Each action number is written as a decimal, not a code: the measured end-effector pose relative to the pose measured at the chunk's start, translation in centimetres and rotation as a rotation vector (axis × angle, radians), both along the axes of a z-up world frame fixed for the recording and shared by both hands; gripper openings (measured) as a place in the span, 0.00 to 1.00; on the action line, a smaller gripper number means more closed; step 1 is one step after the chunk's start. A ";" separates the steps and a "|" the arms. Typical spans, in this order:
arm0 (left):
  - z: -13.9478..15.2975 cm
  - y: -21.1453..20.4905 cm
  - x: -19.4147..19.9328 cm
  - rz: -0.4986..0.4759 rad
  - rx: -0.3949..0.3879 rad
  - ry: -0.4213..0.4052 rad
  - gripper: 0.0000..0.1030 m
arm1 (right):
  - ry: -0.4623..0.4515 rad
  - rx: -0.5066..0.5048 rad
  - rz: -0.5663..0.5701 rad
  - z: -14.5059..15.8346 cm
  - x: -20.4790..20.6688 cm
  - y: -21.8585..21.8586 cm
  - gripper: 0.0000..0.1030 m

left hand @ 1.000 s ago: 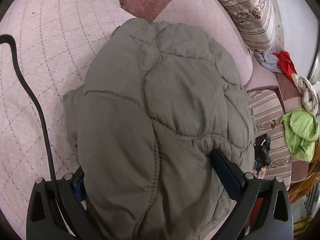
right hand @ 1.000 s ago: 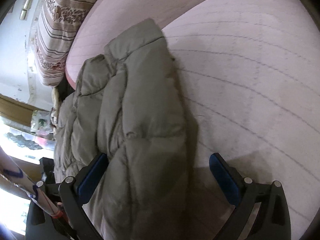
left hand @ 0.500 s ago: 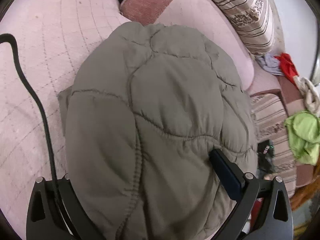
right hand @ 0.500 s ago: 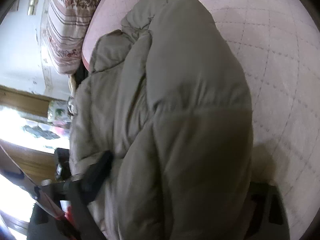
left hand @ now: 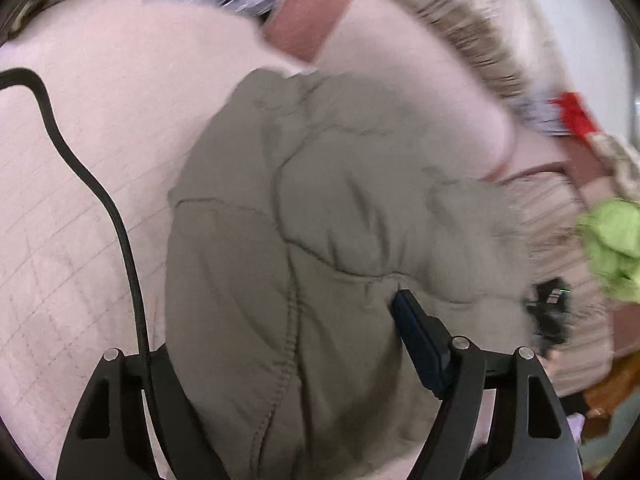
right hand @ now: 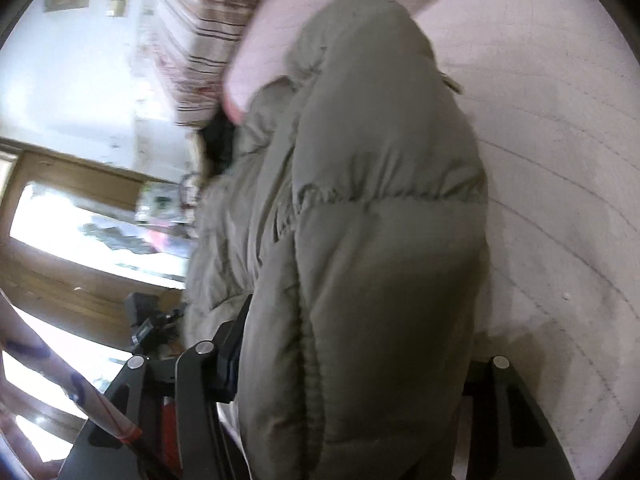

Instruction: Fold large clothes

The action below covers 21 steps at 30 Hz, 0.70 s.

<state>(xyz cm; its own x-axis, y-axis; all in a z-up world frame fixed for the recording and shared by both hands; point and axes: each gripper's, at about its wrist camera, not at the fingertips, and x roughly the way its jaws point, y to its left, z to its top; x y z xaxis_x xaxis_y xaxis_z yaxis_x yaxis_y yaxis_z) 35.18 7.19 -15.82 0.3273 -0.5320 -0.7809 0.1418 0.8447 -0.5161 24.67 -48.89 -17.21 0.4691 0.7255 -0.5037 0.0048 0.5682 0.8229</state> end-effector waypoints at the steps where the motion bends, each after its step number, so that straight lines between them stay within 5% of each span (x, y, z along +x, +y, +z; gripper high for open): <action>1: -0.9 0.1 0.5 0.022 -0.010 0.027 0.80 | 0.040 -0.018 -0.034 -0.9 0.4 -0.1 0.76; 3: -1.1 0.3 1.0 0.069 -0.029 0.053 0.81 | 0.101 -0.036 -0.110 -2.1 0.9 -0.4 0.87; 7: 1.6 0.7 0.2 0.097 0.019 0.023 0.80 | 0.128 -0.059 -0.300 -1.1 -0.5 -2.1 0.87; 13: 6.2 3.0 -2.8 0.176 0.103 -0.093 0.80 | 0.030 -0.414 -0.527 6.8 -5.1 -3.0 0.88; 17: 8.0 1.8 -3.8 0.181 0.215 -0.170 0.80 | -0.063 -0.574 -0.496 11.5 -5.7 0.4 0.83; 21: 7.2 -2.8 -3.3 0.111 0.275 -0.187 0.80 | -0.141 -0.642 -0.367 11.1 -3.7 6.7 0.76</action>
